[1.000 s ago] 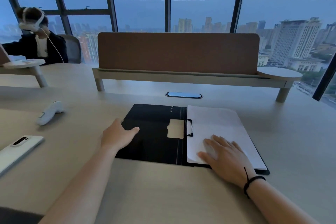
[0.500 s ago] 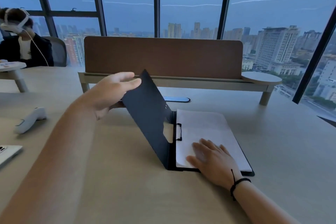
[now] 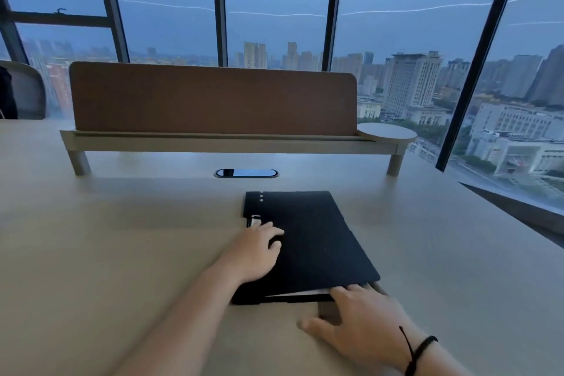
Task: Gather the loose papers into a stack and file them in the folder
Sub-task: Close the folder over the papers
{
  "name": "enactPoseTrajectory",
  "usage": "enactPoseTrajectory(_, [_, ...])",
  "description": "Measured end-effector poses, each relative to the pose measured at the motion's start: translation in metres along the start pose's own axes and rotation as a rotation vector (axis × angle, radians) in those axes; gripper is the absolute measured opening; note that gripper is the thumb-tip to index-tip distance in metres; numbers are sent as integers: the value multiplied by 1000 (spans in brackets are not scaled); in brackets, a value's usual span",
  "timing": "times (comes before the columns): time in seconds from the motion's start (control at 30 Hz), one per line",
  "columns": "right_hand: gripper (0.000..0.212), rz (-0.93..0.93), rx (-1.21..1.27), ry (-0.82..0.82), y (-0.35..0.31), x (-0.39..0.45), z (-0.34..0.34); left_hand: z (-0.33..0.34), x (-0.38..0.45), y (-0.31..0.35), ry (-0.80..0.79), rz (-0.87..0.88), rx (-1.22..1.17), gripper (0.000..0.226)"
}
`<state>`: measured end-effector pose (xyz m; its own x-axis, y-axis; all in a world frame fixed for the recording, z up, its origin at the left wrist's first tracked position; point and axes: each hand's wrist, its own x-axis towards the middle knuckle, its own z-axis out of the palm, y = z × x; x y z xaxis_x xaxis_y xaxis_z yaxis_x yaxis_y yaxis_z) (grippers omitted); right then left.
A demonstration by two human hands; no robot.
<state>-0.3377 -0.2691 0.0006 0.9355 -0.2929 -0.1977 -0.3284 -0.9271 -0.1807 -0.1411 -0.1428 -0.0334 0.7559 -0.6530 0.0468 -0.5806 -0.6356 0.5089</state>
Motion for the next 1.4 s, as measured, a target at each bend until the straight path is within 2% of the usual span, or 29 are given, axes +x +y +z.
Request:
enactPoseTrajectory(0.07, [48,10,2,-66,7,-16,-25,4,0,-4,61,-6,41,42])
enactPoseTrajectory(0.1, [48,23,12,-43,8,-17,-36,4,0,-5,65,-8,53,42])
enactPoseTrajectory(0.17, [60,39,63,124,3,-12,-54,7,2,-5,64,-2,70,42])
enactPoseTrajectory(0.2, [59,28,85,225,-1,-1,-56,7,2,-5,65,5,77,43])
enactPoseTrajectory(0.27, [45,-13,127,380,-9,32,-48,7,3,-3,48,5,85,45])
enactPoseTrajectory(0.3, [35,-37,157,406,-12,50,-40,6,2,-2,32,7,82,46])
enactPoseTrajectory(0.33, [30,-54,177,392,-15,66,-30,6,1,0,20,11,78,47])
enactPoseTrajectory(0.47, [50,-6,125,179,-9,108,13,12,-4,11,31,41,87,47])
enactPoseTrajectory(0.73, [73,76,122,220,74,129,6,48,49,44,-69,131,-5,59])
enactPoseTrajectory(0.93, [74,181,121,238,184,156,-25,97,119,122,-6,211,56,59])
enactPoseTrajectory(1.1, [71,238,117,243,264,186,-47,134,183,178,0,213,103,61])
enactPoseTrajectory(1.23, [70,267,132,258,303,207,-58,151,223,202,3,220,108,61])
enactPoseTrajectory(1.4, [67,252,126,270,322,222,-63,159,243,210,55,233,91,57])
